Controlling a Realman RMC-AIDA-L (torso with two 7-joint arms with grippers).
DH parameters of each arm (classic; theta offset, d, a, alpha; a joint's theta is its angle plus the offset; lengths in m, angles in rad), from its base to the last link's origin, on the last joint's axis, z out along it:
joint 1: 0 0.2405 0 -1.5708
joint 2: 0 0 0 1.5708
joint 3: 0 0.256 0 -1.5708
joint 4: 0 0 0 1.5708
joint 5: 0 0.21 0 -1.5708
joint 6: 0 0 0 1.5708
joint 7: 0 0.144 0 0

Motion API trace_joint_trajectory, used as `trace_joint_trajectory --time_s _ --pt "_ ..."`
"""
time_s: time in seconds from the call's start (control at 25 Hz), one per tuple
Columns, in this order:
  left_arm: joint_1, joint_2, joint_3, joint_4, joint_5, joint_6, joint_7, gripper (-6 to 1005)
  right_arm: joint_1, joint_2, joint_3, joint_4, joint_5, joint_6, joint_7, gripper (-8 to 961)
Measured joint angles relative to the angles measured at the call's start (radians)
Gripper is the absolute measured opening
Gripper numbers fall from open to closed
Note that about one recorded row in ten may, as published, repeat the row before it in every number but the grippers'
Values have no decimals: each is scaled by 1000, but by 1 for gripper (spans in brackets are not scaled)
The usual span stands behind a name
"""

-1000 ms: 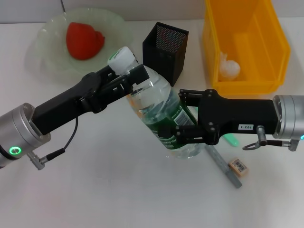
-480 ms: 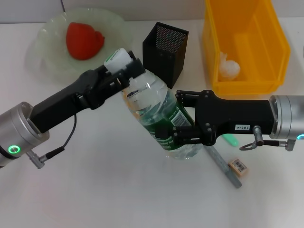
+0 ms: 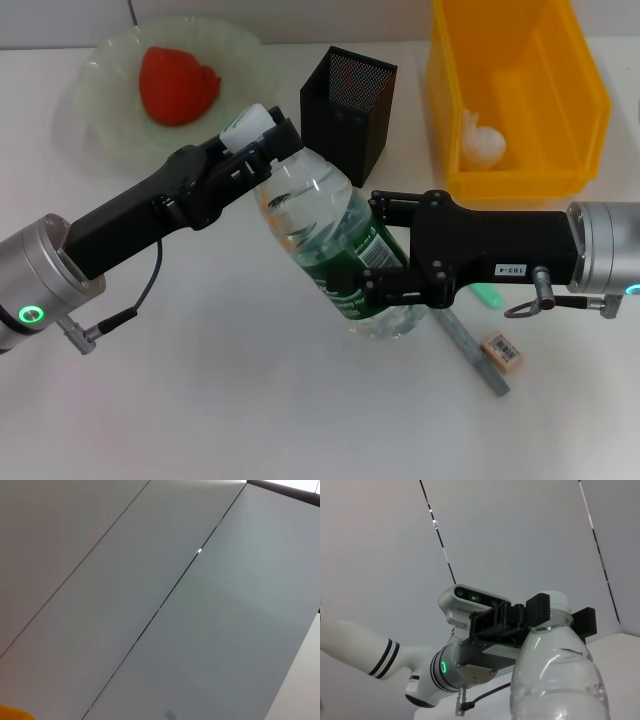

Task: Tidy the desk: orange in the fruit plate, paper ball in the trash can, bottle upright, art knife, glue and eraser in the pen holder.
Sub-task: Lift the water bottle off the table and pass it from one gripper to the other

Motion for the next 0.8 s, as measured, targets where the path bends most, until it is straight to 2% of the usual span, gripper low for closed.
trace_joint_trajectory --time_s 0.52,0.68,0.8 --pt "-8 4 4 7 8 1 -8 457 10 -7 5 24 7 -19 41 771" --pt "-19 6 32 10 12 -4 -9 462 18 -11 5 12 -4 -19 92 771" --pt "-20 8 41 17 13 -7 -8 465 28 -13 7 7 -35 -17 123 841"
